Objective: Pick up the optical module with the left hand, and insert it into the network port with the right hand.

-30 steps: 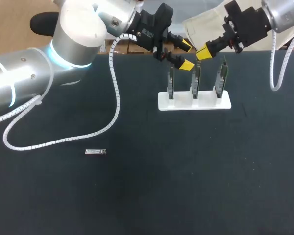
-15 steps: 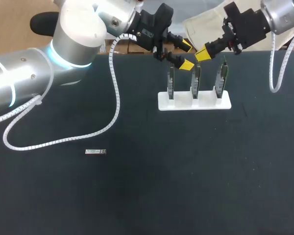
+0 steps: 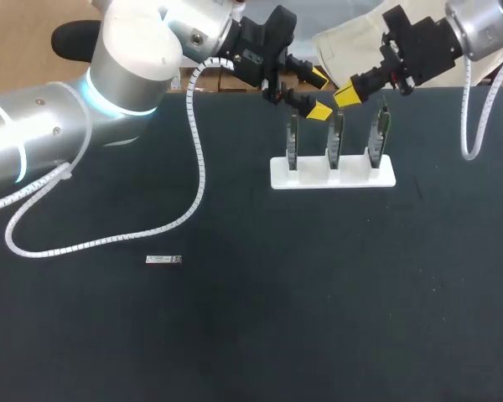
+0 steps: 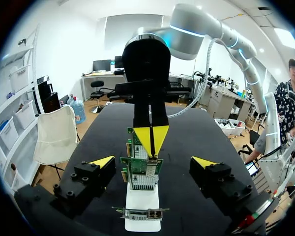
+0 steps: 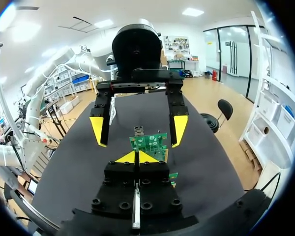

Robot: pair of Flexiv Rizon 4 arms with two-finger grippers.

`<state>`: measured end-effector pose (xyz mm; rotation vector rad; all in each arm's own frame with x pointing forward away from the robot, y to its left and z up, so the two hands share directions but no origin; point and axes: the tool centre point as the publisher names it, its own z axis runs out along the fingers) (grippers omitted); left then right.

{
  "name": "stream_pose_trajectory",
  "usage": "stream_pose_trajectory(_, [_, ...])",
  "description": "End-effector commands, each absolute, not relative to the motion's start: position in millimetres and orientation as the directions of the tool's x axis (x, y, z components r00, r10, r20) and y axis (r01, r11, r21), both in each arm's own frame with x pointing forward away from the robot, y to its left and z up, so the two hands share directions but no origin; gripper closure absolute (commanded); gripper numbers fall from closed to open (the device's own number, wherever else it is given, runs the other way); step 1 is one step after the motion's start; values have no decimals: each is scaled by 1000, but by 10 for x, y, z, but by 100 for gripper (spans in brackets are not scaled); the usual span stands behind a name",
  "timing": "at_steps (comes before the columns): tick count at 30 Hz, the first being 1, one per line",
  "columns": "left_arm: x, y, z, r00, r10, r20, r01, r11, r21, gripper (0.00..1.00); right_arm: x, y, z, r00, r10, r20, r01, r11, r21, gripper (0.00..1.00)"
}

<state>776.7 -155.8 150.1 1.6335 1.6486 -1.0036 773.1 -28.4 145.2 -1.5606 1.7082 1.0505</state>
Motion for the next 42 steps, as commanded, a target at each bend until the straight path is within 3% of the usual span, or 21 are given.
stream_pose_trajectory(1, [7786,-1565,1501,-59,540,-840,994,-48,-100,0,7720,-282,1408,-138,-523,-841,-987,-2,163,100])
stream_pose_trajectory(29, [7786,-1565,1501,-59,540,-840,994,-48,-100,0,7737,-321,1533,-152,-478,-865,-985,2,172,100])
stream_pose_trajectory(42, [7786,-1565,1501,-59,540,-840,994,-48,-100,0,7782,-799,1789,-125,-474,-872,-989,-13,148,100])
